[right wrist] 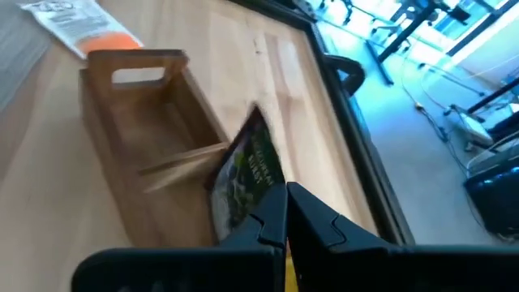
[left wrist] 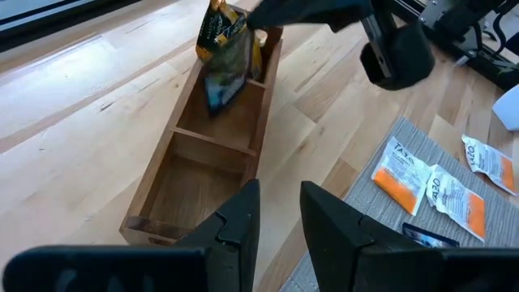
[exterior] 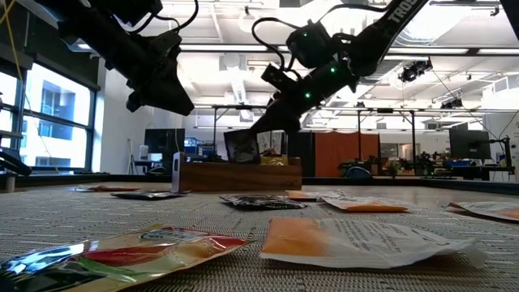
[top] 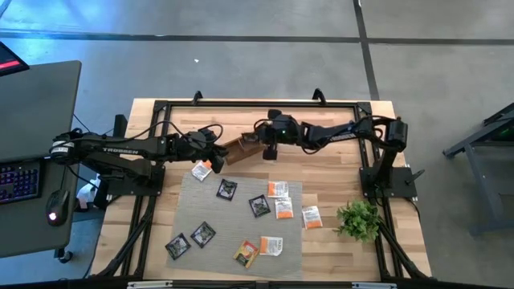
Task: Pick & Place Tea
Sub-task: Put the violet tea bag into the middle section of the wooden organizer
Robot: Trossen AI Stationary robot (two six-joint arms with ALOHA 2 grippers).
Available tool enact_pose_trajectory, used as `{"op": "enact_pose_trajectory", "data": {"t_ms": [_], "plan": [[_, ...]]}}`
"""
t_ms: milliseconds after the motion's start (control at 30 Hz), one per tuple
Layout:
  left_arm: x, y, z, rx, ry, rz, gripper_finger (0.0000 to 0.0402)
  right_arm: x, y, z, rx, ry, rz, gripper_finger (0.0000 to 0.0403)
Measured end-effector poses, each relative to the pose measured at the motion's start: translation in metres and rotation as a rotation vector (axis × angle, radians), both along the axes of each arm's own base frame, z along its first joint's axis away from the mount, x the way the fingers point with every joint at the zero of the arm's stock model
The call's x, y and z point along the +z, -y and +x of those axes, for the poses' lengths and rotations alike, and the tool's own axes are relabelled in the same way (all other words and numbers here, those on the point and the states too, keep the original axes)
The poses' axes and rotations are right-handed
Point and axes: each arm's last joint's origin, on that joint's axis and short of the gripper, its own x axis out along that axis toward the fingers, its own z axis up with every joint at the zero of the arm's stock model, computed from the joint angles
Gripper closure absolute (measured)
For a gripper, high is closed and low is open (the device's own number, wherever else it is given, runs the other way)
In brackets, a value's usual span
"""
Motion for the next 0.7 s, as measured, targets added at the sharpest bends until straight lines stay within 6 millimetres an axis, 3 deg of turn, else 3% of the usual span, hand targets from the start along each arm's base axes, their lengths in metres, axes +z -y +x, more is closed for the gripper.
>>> {"op": "enact_pose_trajectory", "data": {"t_ms": [433,700], "plan": [[0.0,0.0,0.0,0.001,0.001,-0.002,0.0312,0.0001,-0.0028,0.0012,0.095,0.015,0.042,0.0401],[0.0001,0.0,0.0,0.005,0.004,-0.009,0.0312,0.0,-0.003,0.0012,0.118,-0.007,-0.012,0.0372]]}}
